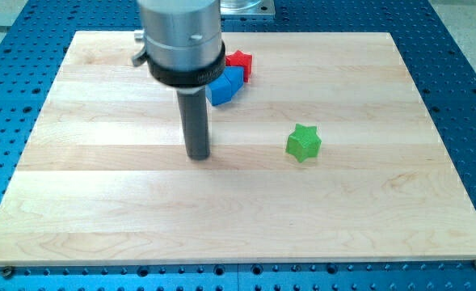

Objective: Place the green circle below the blue cube

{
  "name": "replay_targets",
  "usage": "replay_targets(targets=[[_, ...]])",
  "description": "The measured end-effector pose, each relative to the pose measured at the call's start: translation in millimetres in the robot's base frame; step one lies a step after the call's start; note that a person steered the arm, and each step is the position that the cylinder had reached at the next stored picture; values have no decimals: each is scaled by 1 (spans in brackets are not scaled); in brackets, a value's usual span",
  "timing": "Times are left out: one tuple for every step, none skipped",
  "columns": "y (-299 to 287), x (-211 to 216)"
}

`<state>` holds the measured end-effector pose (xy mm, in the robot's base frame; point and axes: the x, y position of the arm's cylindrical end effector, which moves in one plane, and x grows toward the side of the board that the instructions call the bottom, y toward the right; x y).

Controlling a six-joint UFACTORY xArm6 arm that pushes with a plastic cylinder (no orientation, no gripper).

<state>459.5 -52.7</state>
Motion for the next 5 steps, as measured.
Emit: replay_targets(targets=[[-29, -4], [-16, -36], [-32, 15], [49, 9], [37, -43]])
